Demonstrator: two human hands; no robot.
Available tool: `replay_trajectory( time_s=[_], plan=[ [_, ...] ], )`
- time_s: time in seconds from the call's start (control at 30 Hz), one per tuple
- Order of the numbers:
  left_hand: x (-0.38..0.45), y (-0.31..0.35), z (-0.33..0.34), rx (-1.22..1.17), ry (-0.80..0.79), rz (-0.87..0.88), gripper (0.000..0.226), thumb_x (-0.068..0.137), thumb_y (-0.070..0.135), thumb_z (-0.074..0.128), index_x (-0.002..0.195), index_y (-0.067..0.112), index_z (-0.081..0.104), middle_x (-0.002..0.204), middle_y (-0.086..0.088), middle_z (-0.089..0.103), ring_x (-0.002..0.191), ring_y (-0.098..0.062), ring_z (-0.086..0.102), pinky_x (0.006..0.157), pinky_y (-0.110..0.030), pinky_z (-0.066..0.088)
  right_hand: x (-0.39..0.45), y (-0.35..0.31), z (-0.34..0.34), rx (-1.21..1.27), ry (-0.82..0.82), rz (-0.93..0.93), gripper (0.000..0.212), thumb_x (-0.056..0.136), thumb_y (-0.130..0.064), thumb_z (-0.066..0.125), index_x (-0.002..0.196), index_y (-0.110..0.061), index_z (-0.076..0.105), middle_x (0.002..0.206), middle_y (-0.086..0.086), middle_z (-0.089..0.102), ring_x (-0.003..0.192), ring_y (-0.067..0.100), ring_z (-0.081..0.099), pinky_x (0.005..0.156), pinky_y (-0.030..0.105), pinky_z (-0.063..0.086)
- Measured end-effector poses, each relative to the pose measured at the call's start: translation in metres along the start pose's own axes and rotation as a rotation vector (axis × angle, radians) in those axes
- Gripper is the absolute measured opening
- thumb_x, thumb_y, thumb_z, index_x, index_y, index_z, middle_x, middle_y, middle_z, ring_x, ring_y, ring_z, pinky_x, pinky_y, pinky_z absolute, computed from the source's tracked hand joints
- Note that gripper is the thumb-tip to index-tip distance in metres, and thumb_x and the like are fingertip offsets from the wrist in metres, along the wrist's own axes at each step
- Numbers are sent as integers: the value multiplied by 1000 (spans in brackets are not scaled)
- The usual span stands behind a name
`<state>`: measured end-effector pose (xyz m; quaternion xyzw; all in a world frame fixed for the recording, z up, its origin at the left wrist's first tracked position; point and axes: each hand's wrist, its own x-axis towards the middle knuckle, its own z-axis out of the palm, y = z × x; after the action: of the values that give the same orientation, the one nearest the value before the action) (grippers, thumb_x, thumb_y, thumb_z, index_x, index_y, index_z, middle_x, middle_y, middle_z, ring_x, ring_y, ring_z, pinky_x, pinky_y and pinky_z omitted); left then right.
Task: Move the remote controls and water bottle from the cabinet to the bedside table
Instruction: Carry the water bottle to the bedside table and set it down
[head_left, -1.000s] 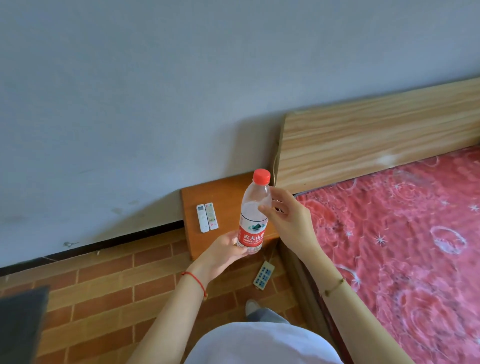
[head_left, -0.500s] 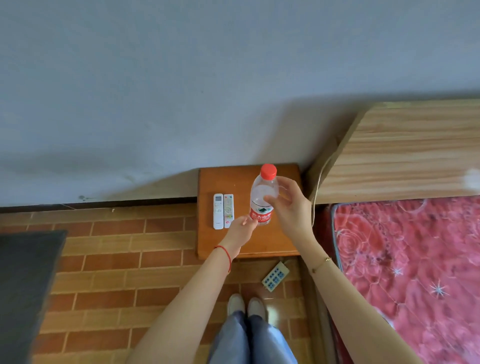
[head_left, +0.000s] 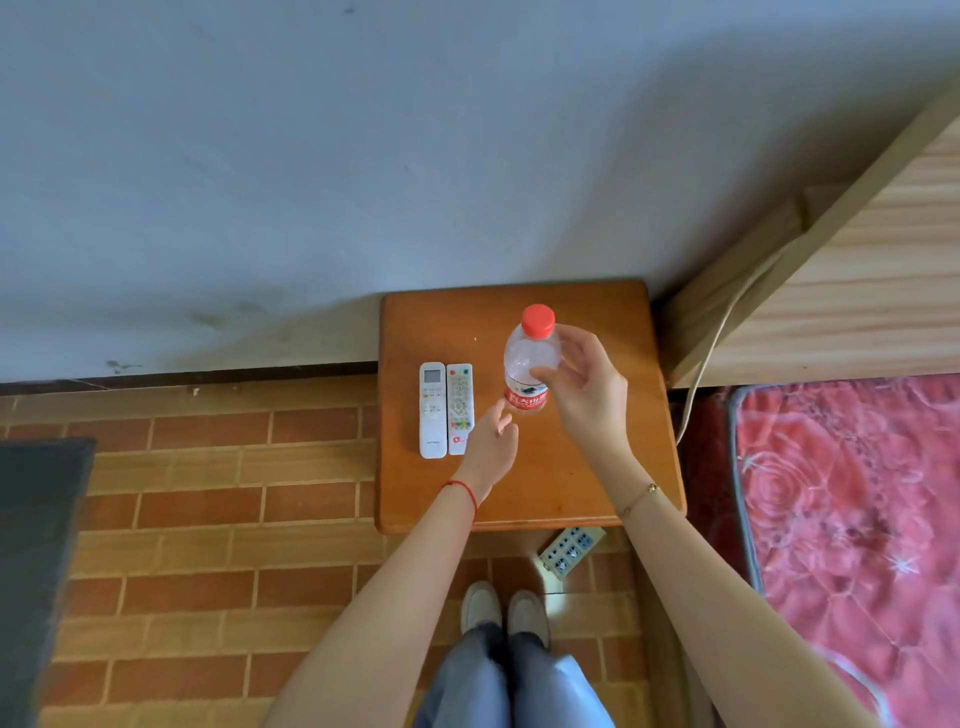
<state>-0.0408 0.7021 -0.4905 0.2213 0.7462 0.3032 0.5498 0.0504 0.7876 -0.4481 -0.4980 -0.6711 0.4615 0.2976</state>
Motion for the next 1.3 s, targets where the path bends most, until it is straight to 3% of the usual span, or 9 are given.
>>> replay_trajectory(
  time_s=[0.4, 0.57, 0.73, 0.87, 1.03, 1.13, 1.3],
  plan=[
    [12, -24, 10, 117, 36, 85, 58, 101, 6, 33, 156, 14, 16, 161, -6, 26, 148, -20, 26, 119, -33, 21, -3, 23, 11, 10, -36, 5, 47, 81, -9, 73, 124, -12, 56, 122, -2, 65, 114, 5, 59, 90, 9, 47],
    [4, -27, 10, 253, 62, 166, 57, 101, 6, 38, 155, 14, 18, 161, -3, 26, 149, -17, 24, 114, -21, 16, -15, 25, 6, -17, -54, -22, 50, 82, -10, 73, 129, -12, 54, 126, 1, 64, 118, 10, 59, 98, 17, 48],
    [-9, -31, 5, 462, 72, 191, 55, 103, 8, 38, 155, 15, 20, 161, -1, 26, 147, -16, 28, 114, -23, 25, -20, 27, -1, -170, -81, -6, 58, 84, -21, 73, 137, -17, 49, 135, -1, 59, 125, 13, 54, 104, 21, 41],
    [-32, -28, -5, 629, 93, 198, 56, 103, 9, 38, 155, 15, 18, 162, 0, 23, 147, -16, 29, 113, -26, 33, -31, 19, -13, -296, -122, 8, 60, 85, -21, 72, 139, -13, 46, 142, 4, 53, 133, 20, 47, 109, 35, 40],
    [-80, -14, -25, 771, 133, 220, 60, 101, 8, 42, 155, 17, 17, 162, -1, 23, 133, -21, 50, 97, -30, 54, -50, -7, -37, -425, -295, 114, 66, 87, -28, 68, 144, -12, 38, 151, 6, 39, 147, 23, 22, 117, 37, 22],
    [-115, -2, -40, 813, 186, 256, 58, 101, 11, 46, 154, 16, 23, 158, -4, 31, 138, -20, 45, 102, -33, 51, -64, -34, -56, -498, -351, 106, 68, 87, -32, 68, 144, -13, 37, 153, 6, 37, 148, 23, 15, 118, 37, 18],
    [-182, 27, -63, 833, 282, 341, 55, 99, 14, 51, 150, 16, 33, 153, -5, 39, 141, -18, 39, 113, -33, 38, -91, -89, -90, -572, -350, 36, 67, 88, -34, 66, 144, -13, 37, 151, 7, 38, 147, 25, 19, 119, 40, 21]
  ],
)
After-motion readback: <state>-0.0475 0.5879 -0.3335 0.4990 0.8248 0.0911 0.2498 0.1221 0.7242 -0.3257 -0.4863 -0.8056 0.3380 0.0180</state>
